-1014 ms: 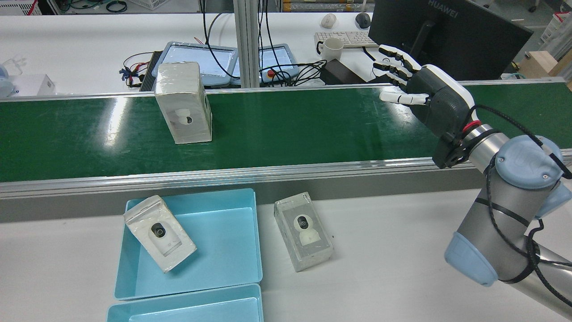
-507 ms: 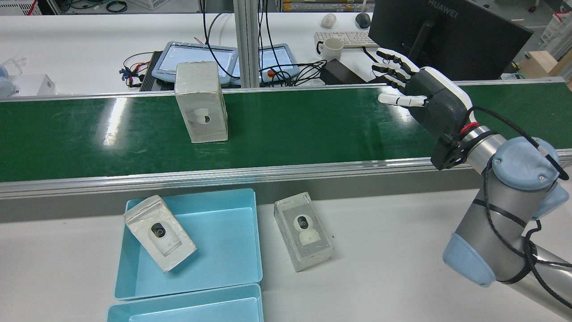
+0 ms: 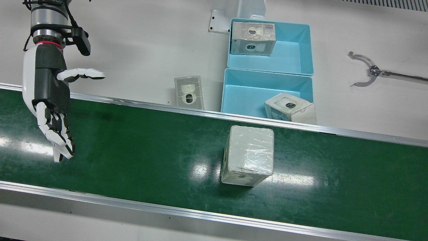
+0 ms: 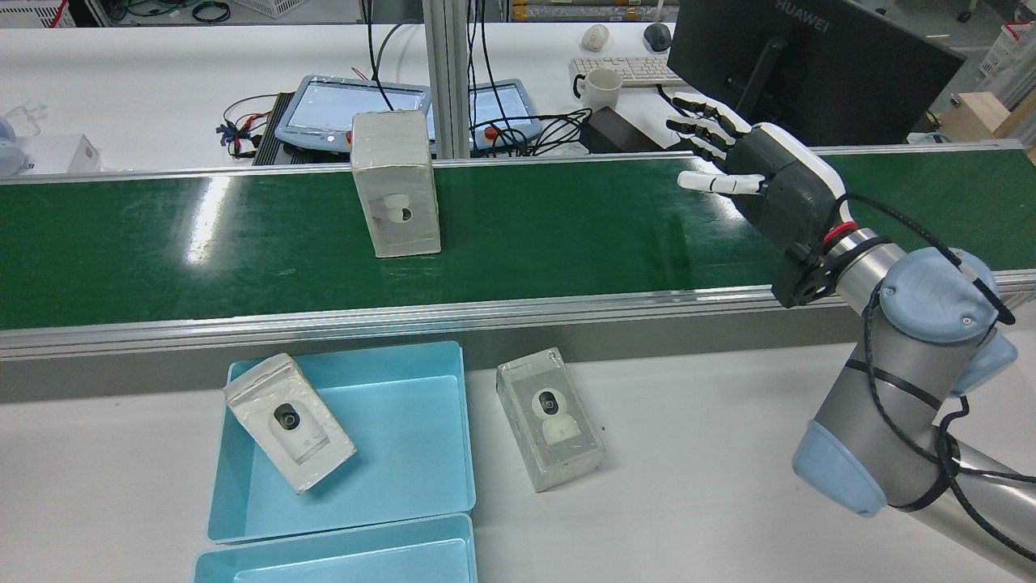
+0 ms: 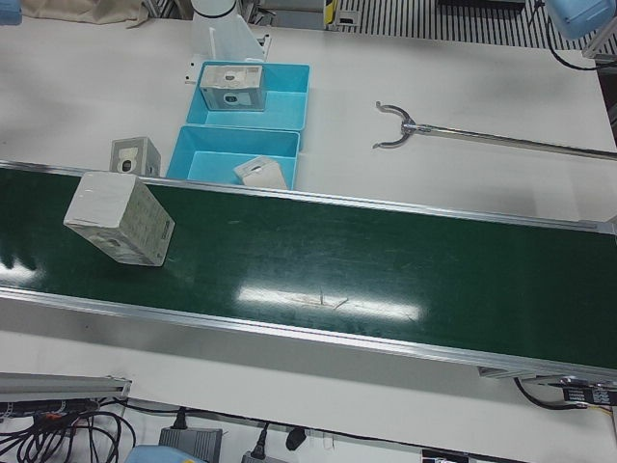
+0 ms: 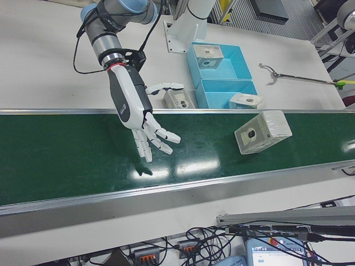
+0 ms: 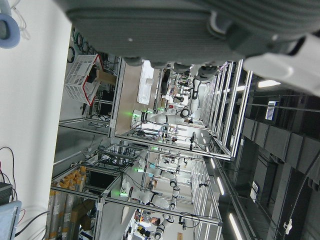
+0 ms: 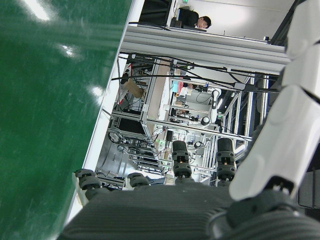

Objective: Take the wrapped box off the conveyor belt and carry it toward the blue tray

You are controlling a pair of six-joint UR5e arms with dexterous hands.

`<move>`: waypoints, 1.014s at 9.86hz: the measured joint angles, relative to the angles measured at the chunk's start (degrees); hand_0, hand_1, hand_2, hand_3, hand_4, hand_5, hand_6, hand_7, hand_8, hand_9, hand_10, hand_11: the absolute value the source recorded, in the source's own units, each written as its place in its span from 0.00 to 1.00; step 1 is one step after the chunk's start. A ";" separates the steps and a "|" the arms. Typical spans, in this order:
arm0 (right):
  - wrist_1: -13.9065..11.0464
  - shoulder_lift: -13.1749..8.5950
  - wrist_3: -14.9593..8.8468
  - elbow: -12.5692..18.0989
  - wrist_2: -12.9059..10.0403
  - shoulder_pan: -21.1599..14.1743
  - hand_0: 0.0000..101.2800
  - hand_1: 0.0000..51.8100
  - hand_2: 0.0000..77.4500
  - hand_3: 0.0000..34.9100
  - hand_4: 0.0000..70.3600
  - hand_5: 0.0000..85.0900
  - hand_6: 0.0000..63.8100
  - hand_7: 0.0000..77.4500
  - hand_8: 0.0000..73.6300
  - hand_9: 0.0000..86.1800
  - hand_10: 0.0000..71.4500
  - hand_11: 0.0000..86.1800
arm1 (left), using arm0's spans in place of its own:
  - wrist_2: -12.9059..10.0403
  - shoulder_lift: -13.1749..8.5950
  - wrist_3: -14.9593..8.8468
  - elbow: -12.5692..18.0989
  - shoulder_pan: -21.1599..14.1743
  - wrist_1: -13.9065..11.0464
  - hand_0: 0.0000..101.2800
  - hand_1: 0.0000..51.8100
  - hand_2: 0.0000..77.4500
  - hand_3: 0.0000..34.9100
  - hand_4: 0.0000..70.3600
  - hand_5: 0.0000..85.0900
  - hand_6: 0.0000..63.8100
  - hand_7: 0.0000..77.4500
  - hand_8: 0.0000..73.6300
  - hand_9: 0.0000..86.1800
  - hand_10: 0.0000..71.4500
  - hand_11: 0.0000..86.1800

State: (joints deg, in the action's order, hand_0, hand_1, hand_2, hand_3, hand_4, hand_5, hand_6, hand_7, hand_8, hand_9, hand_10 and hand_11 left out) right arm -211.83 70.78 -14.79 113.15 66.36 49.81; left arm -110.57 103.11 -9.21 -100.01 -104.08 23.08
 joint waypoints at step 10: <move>0.12 -4.00 0.16 -2.99 0.02 0.61 0.38 0.21 0.14 0.85 0.01 0.25 0.00 0.20 0.02 0.05 0.05 0.06 | 0.00 0.00 0.00 0.00 0.00 0.00 0.00 0.00 0.01 0.00 0.00 0.01 0.00 0.01 0.00 0.01 0.00 0.00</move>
State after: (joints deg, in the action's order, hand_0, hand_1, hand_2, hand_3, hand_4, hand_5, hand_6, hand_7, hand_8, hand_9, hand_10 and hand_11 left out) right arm -211.71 66.79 -14.63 110.16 66.38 50.42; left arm -110.57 103.11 -9.21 -100.01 -104.08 23.08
